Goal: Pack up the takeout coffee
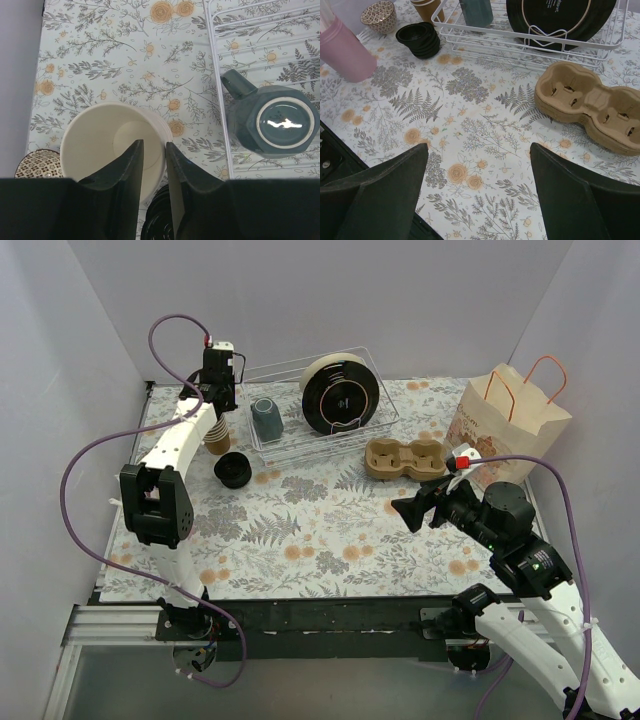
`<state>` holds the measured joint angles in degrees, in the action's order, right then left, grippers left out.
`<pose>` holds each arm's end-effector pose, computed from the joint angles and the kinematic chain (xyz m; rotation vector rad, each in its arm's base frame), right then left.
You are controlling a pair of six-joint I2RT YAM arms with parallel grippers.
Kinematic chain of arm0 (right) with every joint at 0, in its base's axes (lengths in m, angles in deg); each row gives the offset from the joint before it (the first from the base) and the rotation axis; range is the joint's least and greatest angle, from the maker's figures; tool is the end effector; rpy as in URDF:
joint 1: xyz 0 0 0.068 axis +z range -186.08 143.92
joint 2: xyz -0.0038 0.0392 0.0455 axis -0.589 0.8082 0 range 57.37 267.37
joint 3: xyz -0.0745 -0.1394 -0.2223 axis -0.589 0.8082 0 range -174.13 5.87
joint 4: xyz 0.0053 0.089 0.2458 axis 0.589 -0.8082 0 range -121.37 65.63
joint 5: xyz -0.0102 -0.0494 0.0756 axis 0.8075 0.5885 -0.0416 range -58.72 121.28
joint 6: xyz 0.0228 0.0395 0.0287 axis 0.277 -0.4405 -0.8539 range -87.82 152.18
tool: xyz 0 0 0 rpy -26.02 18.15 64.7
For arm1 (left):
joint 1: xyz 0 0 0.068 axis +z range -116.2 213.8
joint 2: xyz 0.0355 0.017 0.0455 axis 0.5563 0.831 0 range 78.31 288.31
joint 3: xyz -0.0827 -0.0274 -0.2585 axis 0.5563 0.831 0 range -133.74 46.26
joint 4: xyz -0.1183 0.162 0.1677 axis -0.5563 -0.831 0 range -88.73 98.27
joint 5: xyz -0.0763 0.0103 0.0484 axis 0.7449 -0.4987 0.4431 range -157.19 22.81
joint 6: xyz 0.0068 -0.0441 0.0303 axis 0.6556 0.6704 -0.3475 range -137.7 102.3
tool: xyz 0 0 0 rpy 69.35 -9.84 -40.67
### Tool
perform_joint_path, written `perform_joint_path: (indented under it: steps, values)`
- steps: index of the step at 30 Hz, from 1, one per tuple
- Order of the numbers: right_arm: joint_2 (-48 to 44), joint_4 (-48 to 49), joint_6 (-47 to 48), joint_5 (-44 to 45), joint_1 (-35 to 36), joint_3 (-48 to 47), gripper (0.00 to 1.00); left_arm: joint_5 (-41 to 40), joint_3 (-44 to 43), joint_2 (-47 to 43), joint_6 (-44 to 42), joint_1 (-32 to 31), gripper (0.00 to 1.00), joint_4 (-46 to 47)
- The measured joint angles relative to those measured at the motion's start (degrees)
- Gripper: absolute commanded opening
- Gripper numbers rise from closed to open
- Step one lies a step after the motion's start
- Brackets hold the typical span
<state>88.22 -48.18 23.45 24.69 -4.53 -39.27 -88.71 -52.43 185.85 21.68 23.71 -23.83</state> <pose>0.1034 0.0683 0.3494 -0.4356 1.7215 0.6126 0.4275 -0.0628 0.3166 -0.7470 2.0977 -0.0407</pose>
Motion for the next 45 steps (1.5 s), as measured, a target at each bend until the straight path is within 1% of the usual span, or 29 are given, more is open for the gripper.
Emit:
perform_joint_path:
  steps: [3,6,14,19,24,26,27,39,45]
  values:
    - [0.00,0.00,0.00,-0.02,0.00,0.00,0.90,0.00,0.02,0.04,-0.20,-0.02,0.22,-0.02]
    - [0.00,0.00,0.02,0.00,0.00,0.00,0.90,0.00,0.02,0.04,-0.26,0.00,0.18,-0.02]
    - [-0.07,0.00,0.07,0.02,0.00,0.00,0.90,-0.02,0.02,0.04,-0.81,-0.02,0.18,-0.02]
    - [-0.11,0.00,0.15,0.04,0.00,0.00,0.90,-0.11,0.02,0.07,-1.05,-0.02,0.09,-0.02]
    - [-0.11,0.00,0.15,0.22,0.00,0.00,0.90,-0.15,0.02,0.37,-1.51,-0.02,0.08,0.33]
    - [-0.11,0.00,0.15,0.22,0.00,0.00,0.90,-0.33,0.02,0.63,-1.60,-0.04,0.02,0.68]
    - [-0.11,0.00,0.17,0.22,0.00,0.00,0.90,-0.39,0.02,0.74,-1.60,-0.04,0.00,0.83]
    - [-0.11,0.00,0.17,0.26,0.00,0.00,0.90,-1.36,-0.37,0.85,-2.51,-0.04,0.00,0.31]
    - [-0.11,0.00,0.20,0.39,0.00,0.00,0.90,-4.17,-1.38,0.85,-3.54,-0.37,0.00,-0.46]
